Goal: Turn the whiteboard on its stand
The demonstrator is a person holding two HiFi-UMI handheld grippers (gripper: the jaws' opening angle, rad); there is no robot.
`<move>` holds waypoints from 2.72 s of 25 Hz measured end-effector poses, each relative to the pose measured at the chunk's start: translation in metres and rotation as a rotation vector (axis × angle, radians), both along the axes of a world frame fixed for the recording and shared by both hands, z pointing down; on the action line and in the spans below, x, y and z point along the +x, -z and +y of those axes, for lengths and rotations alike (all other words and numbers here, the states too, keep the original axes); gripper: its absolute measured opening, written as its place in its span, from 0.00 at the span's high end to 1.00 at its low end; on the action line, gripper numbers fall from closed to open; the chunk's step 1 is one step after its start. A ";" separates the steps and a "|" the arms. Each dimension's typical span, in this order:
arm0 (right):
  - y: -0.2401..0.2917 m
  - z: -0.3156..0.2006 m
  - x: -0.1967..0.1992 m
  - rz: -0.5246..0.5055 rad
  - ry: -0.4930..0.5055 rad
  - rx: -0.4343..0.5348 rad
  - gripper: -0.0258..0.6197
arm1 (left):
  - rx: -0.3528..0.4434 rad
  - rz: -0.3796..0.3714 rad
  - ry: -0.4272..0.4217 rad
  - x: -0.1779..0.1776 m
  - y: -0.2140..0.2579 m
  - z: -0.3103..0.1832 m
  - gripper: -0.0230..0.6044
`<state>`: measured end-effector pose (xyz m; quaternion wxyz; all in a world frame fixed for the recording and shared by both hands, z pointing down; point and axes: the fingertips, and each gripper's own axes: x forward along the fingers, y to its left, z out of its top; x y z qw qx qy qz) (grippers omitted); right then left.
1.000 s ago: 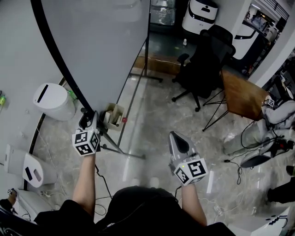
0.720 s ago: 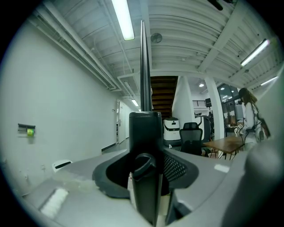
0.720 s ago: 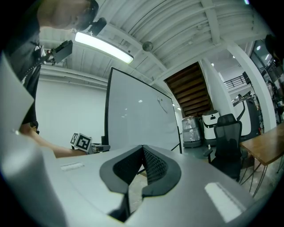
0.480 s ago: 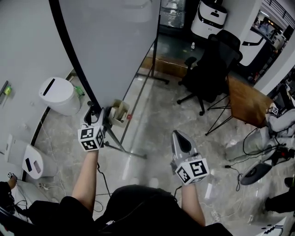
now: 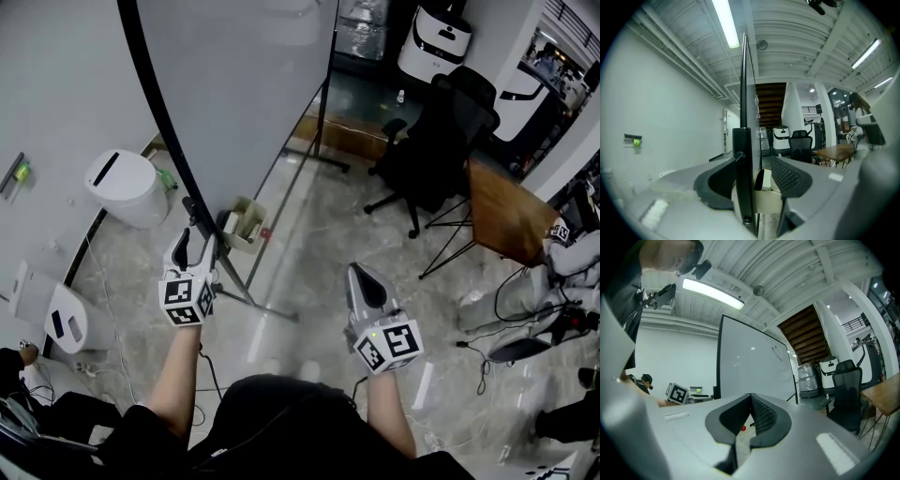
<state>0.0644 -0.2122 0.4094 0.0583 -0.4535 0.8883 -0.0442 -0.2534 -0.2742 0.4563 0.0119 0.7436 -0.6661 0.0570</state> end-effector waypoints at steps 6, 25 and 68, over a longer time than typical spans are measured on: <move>0.003 0.003 0.007 -0.004 -0.009 0.011 0.95 | 0.033 0.003 -0.060 0.029 0.014 0.013 0.62; 0.020 0.001 0.038 0.016 -0.083 0.054 0.95 | 0.120 0.114 -0.359 0.168 0.058 -0.007 0.91; 0.026 -0.050 0.001 0.041 -0.045 0.064 0.95 | 0.092 0.139 -0.395 0.173 0.054 -0.024 0.96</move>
